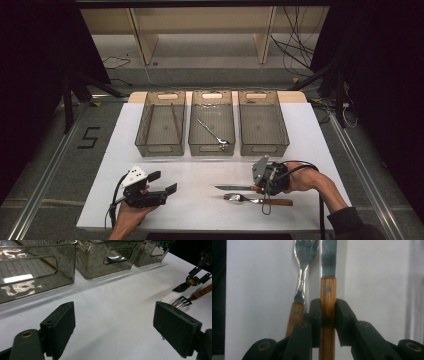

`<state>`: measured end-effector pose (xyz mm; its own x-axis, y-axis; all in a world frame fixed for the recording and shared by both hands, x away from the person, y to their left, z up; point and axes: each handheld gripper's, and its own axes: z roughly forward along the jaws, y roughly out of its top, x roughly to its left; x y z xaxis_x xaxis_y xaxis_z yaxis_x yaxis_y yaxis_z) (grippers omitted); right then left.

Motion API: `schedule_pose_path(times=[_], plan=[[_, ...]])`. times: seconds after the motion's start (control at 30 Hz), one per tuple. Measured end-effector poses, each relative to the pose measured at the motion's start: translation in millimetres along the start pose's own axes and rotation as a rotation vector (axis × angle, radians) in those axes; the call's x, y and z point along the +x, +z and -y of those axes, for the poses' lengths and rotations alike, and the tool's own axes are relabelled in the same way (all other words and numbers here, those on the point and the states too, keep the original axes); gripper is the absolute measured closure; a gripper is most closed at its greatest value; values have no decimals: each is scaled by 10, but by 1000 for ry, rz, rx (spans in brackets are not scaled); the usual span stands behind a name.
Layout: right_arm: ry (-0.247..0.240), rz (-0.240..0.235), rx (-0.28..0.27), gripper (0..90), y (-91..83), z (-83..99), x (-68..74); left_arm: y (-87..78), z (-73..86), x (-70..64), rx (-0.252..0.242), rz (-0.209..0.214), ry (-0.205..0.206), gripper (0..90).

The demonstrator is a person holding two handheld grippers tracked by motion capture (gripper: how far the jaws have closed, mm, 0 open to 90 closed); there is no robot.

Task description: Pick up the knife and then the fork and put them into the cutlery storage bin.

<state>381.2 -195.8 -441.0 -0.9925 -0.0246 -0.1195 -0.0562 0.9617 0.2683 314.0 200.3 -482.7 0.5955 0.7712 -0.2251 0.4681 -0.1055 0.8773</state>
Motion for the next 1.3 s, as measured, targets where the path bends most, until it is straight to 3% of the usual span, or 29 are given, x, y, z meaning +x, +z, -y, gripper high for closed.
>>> schedule_pose_path(times=[0.1, 0.27, 0.47, 0.7, 1.0, 1.3], plan=[[54, 29, -40, 768, -64, 7, -19, -1, -1, 1, -2, -1, 1, 178], [185, 88, -138, 768, -182, 16, -99, -5, -1, 6, -3, -3, 1, 177], [327, 104, -231, 768, -325, -4, -163, -10, -1, 8, -5, -4, 1, 177], [538, 141, -336, 768, -475, -10, -338, -15, 1, 12, -12, -5, 4, 177], [763, 170, -404, 768, -557, 3, -605, -18, 1, 15, -12, -7, 6, 177], [877, 216, -439, 768, -636, 17, -848, -18, 1, 14, -12, -7, 7, 177]])
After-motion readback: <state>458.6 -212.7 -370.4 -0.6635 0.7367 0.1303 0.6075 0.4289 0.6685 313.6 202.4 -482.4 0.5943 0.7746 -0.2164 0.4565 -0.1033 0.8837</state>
